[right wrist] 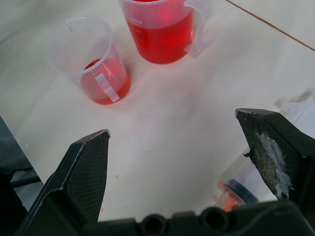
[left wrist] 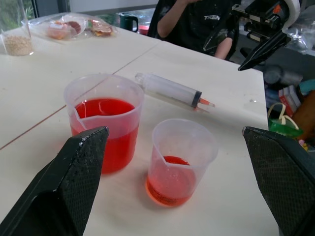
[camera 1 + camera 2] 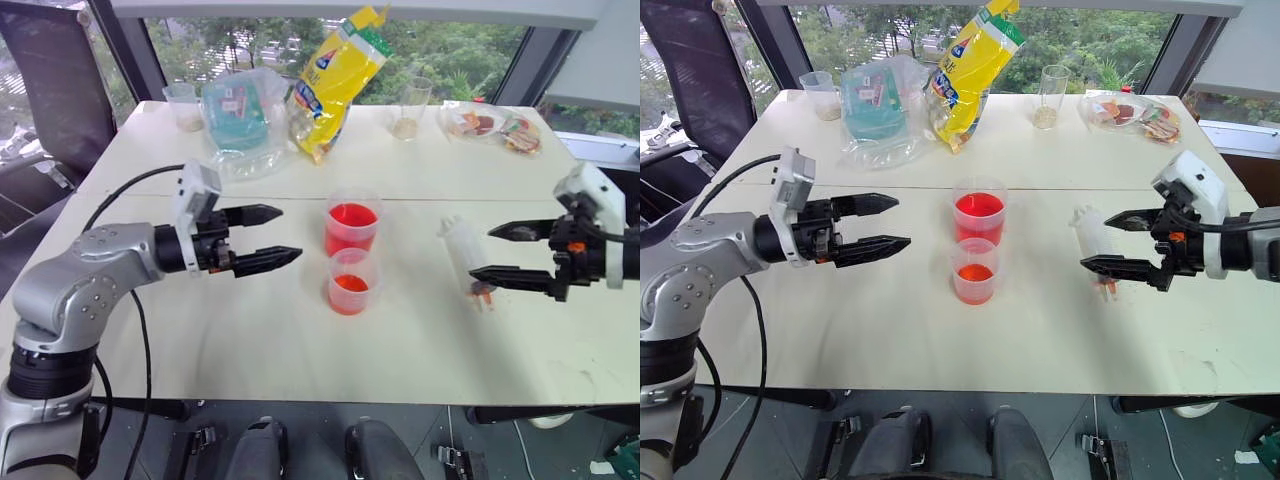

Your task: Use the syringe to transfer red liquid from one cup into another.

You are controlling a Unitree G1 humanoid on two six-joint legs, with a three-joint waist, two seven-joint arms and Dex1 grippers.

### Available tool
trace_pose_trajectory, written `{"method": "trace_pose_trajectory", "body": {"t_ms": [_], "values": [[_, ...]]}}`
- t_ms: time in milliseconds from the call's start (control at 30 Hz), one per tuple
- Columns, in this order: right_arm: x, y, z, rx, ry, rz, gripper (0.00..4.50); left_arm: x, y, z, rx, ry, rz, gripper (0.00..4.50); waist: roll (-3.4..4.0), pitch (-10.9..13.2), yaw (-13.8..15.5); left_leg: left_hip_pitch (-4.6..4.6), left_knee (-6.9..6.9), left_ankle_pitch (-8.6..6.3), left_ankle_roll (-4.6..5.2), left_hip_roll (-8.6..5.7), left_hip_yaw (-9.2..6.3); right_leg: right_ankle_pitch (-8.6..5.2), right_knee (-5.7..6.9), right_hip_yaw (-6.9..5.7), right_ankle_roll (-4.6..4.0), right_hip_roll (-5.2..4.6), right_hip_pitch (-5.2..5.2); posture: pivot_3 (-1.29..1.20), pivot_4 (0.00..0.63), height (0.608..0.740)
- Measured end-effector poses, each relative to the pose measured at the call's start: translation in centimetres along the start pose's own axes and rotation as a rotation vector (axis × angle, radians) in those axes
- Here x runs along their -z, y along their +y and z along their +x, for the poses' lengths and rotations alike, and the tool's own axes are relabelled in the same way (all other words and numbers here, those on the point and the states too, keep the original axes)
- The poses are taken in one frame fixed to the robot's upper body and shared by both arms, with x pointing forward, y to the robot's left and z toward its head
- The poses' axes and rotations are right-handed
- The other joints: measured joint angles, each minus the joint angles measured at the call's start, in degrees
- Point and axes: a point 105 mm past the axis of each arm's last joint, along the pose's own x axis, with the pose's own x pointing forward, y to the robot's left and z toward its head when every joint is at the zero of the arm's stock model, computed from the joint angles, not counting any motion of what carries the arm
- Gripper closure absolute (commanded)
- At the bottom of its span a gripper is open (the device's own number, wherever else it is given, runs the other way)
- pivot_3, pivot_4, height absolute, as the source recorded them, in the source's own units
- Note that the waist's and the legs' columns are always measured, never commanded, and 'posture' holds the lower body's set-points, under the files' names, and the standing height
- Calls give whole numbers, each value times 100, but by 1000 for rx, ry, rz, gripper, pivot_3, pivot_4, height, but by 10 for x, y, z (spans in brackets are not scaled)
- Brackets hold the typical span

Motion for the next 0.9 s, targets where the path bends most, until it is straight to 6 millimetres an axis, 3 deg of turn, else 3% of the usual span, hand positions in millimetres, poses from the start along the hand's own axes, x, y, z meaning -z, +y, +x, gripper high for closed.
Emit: {"method": "trace_pose_trajectory", "body": {"t_ms": [900], "values": [[-11, -13, 1, 59, -24, -12, 17, -2, 2, -3, -9, -9, 5, 0, 1, 0, -6, 0, 0, 0, 0, 0, 1, 0, 0, 1, 0, -1, -1, 0, 150, 740]]}}
